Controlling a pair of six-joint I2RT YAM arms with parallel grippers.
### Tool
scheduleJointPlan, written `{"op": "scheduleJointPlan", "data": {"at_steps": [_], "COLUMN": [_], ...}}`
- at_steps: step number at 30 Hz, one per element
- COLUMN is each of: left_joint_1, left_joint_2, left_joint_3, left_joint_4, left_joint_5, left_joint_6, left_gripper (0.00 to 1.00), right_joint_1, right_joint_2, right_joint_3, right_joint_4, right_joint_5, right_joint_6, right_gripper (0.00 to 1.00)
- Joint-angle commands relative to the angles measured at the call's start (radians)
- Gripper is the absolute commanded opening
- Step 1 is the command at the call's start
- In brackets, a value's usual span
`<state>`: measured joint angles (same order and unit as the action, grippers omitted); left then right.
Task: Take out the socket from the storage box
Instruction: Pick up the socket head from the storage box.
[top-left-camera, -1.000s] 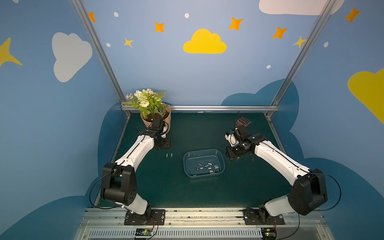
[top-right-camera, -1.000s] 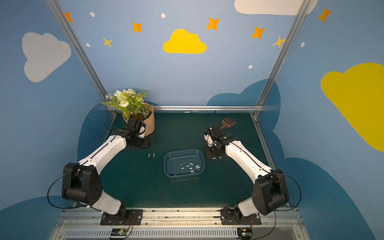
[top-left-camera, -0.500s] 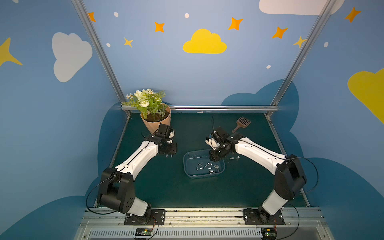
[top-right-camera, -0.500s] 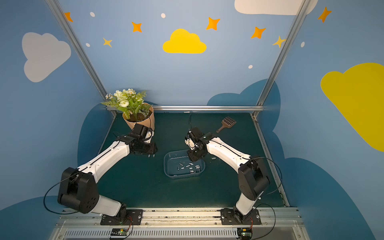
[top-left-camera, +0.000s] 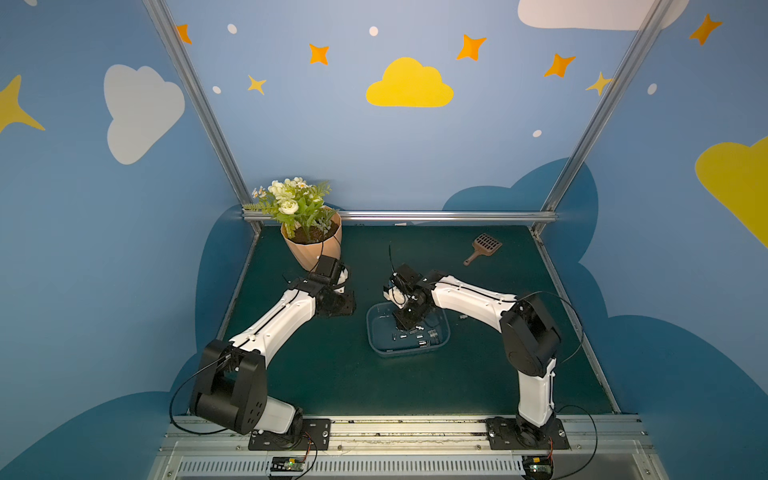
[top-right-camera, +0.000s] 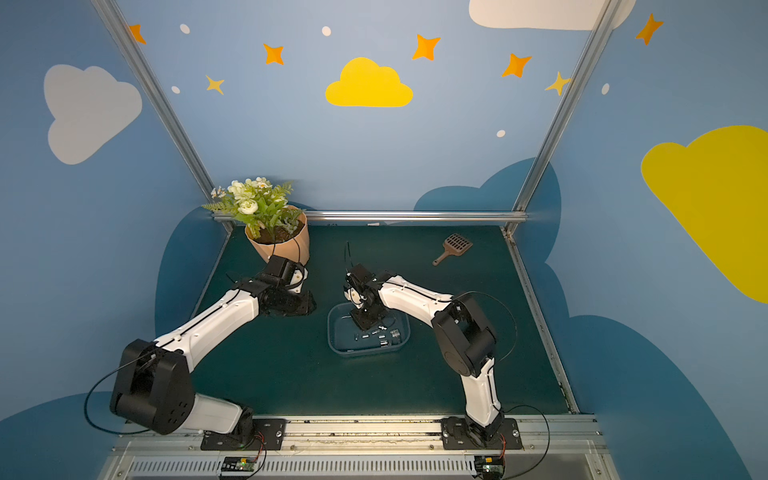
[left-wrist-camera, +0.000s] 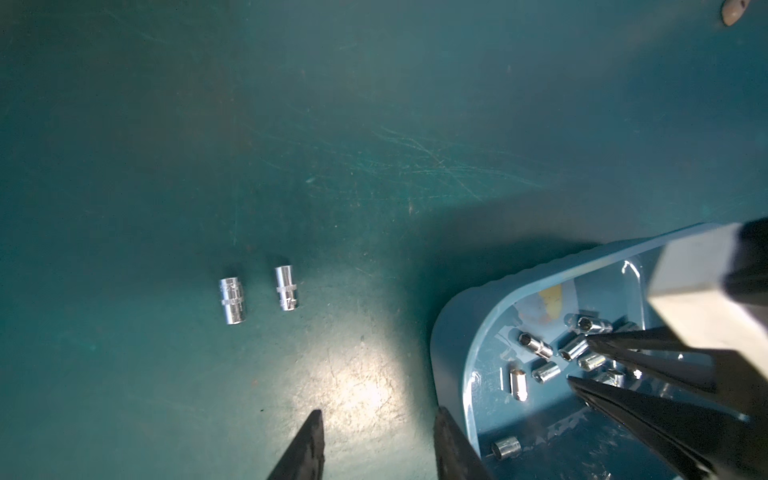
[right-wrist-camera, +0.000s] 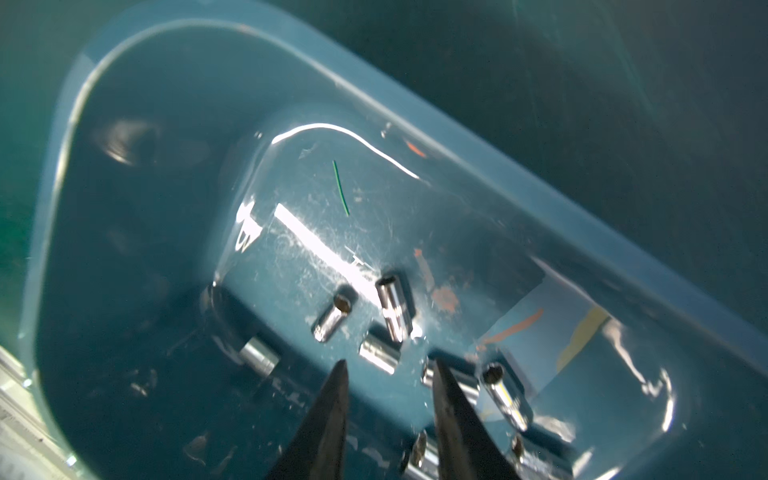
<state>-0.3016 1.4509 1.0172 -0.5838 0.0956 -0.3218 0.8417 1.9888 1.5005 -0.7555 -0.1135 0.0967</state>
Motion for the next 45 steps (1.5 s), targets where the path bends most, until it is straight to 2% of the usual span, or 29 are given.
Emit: {"op": "scheduleJointPlan", "data": {"at_steps": [1,15,29,45], "left_joint_1": [0.002,0.001,0.001,0.002], "left_joint_2": [0.000,-0.008,-0.036,-0.006], "left_joint_3": [0.003,-0.035,-0.022,-0.001], "left_joint_4": [0.011,0.034,0.025,0.020], "left_joint_5": [0.021,0.018,0.012,0.015], "left_joint_6": [-0.013,-0.026,-0.020,-0.038], "left_gripper": [0.44,0.45,0.45,0.45], "right_joint_1": [0.009,0.017,0.014,-0.056], "right_joint_2": [0.046,0.139,0.116,-0.086], "right_joint_3": [0.034,0.071,0.027,0.057], "right_joint_4": [0.008,0.013,0.010,-0.022], "right_joint_5": [0.003,-0.003,0.038,-0.007], "right_joint_6": [-0.003,0.001,-0.001,-0.024], "right_gripper": [0.31,0.29,0.13,0.08]}}
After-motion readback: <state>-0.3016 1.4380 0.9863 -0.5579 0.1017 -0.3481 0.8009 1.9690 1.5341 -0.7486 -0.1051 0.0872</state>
